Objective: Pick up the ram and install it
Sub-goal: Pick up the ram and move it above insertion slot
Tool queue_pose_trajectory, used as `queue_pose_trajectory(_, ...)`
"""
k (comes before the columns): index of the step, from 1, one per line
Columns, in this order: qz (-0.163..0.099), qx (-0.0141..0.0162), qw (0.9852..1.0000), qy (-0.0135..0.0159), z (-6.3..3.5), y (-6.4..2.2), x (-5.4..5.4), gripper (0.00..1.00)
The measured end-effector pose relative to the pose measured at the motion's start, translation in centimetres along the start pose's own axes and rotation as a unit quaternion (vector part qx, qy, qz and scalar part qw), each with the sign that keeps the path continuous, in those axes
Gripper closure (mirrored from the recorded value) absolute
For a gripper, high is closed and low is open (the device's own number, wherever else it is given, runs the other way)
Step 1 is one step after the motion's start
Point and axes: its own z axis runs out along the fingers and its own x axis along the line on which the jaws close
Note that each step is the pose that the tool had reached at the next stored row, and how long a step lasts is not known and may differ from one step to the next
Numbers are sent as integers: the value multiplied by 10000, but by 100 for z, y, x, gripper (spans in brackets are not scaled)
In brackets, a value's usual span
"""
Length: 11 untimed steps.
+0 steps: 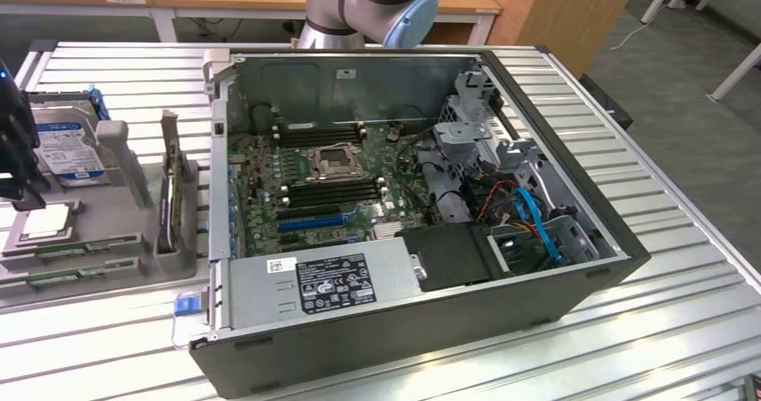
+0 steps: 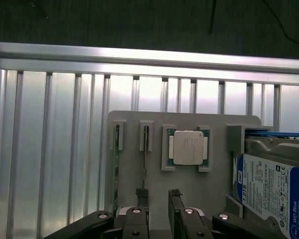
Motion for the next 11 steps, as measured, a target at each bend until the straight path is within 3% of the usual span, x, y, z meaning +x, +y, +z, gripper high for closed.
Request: queue_pose_trajectory(11, -9, 0, 10000, 6, 9, 0, 24, 70)
